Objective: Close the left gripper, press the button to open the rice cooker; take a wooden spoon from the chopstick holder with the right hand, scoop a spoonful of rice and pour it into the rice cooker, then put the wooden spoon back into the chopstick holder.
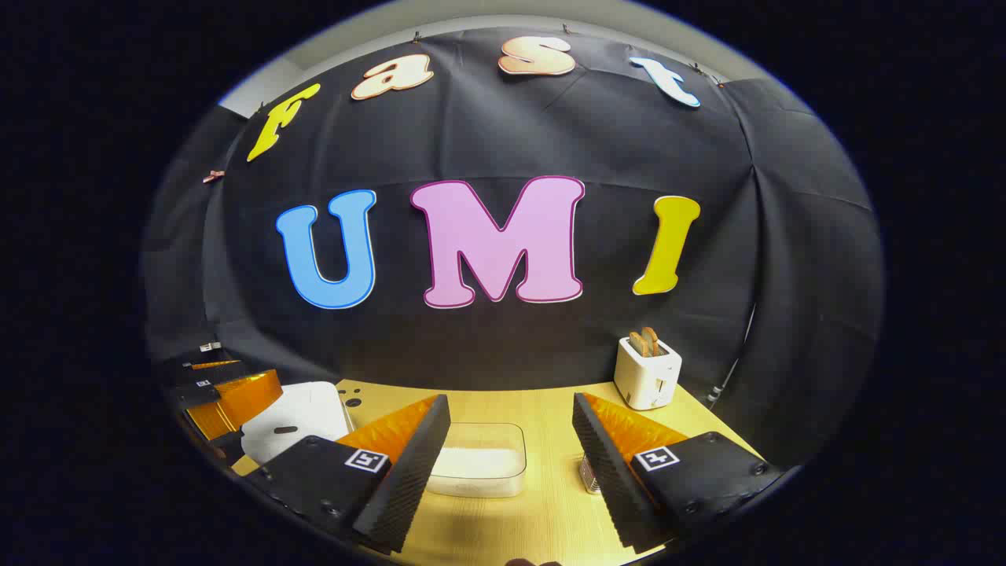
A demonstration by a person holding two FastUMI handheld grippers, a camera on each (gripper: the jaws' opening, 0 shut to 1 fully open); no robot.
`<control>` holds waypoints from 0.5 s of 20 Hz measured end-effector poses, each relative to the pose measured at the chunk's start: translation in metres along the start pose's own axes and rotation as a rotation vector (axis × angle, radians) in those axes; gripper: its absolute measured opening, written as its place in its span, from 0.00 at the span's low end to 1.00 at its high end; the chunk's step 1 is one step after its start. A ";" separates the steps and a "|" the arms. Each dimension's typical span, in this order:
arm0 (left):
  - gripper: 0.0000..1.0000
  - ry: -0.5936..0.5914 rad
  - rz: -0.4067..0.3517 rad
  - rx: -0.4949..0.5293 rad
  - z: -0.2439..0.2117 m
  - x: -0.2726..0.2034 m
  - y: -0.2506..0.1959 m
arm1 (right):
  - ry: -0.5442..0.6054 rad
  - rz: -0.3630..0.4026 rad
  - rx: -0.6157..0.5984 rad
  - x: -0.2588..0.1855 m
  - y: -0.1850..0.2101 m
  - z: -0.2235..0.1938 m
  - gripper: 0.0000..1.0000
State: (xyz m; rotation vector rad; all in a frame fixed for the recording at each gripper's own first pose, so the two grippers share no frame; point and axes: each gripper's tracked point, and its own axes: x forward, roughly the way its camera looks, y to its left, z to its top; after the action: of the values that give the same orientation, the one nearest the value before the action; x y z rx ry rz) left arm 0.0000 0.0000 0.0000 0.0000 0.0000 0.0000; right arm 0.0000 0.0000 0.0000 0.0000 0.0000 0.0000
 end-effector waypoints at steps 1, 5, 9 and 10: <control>0.96 0.000 0.001 0.001 -0.001 0.001 0.000 | 0.005 0.001 0.001 0.001 -0.002 -0.001 0.97; 0.95 0.021 0.022 0.002 -0.008 0.000 0.003 | 0.019 0.003 0.012 0.001 -0.007 -0.007 0.98; 0.95 0.033 0.034 0.007 -0.011 -0.001 0.003 | 0.033 0.004 0.019 0.003 -0.009 -0.011 0.98; 0.95 0.040 0.032 0.002 -0.012 -0.001 0.002 | 0.037 0.006 0.019 0.003 -0.010 -0.012 0.98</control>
State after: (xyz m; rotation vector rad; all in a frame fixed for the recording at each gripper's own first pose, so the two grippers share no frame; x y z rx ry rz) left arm -0.0007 0.0024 -0.0123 0.0017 0.0397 0.0322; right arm 0.0032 -0.0099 -0.0124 0.0192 0.0367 0.0062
